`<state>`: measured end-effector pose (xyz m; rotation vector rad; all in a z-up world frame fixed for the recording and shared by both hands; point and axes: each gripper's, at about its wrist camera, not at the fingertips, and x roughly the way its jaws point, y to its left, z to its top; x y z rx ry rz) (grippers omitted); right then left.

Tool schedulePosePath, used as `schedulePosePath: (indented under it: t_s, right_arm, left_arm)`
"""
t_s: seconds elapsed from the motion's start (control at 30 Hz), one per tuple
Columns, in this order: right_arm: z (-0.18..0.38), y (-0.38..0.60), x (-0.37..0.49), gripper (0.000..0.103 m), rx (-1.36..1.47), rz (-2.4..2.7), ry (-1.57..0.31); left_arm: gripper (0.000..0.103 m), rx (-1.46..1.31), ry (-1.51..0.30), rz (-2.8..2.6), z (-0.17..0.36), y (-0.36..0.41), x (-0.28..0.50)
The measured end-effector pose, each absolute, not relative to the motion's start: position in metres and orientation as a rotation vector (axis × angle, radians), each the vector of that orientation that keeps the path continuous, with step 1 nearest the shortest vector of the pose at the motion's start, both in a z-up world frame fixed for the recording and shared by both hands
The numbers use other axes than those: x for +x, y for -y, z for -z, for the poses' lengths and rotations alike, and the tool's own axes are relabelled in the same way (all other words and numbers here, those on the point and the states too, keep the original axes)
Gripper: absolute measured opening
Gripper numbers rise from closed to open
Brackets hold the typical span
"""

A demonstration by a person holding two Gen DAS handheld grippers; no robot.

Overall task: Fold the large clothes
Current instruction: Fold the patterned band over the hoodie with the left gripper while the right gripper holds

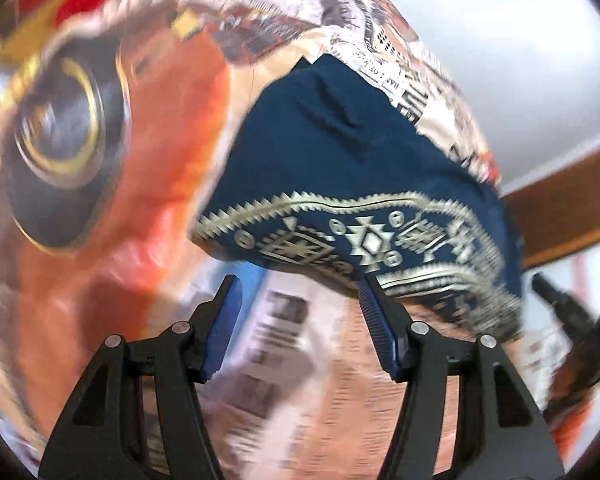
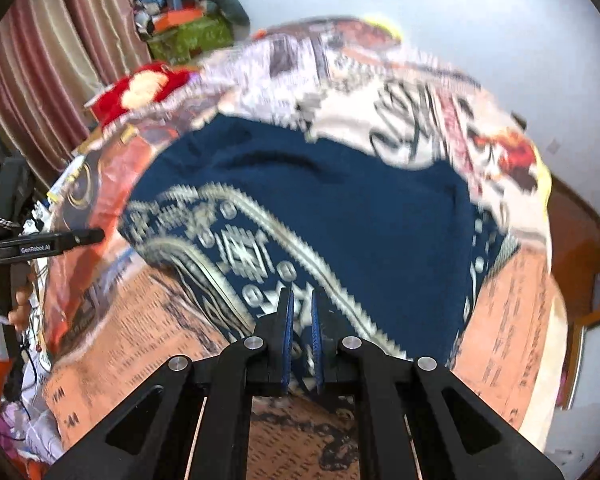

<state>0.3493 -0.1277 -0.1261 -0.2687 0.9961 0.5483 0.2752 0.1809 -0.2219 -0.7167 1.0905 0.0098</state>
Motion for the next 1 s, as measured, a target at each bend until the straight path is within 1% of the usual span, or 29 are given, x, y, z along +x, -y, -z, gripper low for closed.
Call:
schedulePosePath:
  t_s: [0.07, 0.17, 0.27, 0.4, 0.53, 0.8, 0.9, 1.0]
  right_arm:
    - [0.119, 0.116, 0.348, 0.004, -0.282, -0.566, -0.959]
    - [0.121, 0.098, 0.351, 0.004, -0.289, -0.590, -0.954]
    - [0.136, 0.085, 0.356, 0.004, -0.299, -0.605, -0.990]
    - [0.164, 0.075, 0.365, 0.004, -0.325, -0.611, -1.068]
    - [0.185, 0.074, 0.369, 0.004, -0.341, -0.624, -1.117]
    - [0.183, 0.085, 0.379, 0.004, -0.239, -0.669, -1.141]
    - [0.174, 0.087, 0.377, 0.004, -0.228, -0.651, -1.118]
    - [0.158, 0.092, 0.370, 0.004, -0.259, -0.600, -1.029]
  left_arm:
    - [0.060, -0.836, -1.092, 0.018, 0.231, -0.181, 0.277]
    - [0.060, -0.968, -1.099, 0.069, 0.246, -0.177, 0.281]
    - [0.060, -1.115, -1.093, 0.135, 0.262, -0.174, 0.286]
    - [0.060, -1.217, -1.081, 0.142, 0.280, -0.175, 0.295]
    - [0.060, -1.224, -1.061, 0.137, 0.284, -0.176, 0.311]
    - [0.060, -1.112, -1.034, 0.040, 0.281, -0.177, 0.350]
    - [0.060, -1.103, -1.011, -0.013, 0.276, -0.178, 0.360]
    - [0.060, -1.100, -1.007, -0.037, 0.279, -0.182, 0.366]
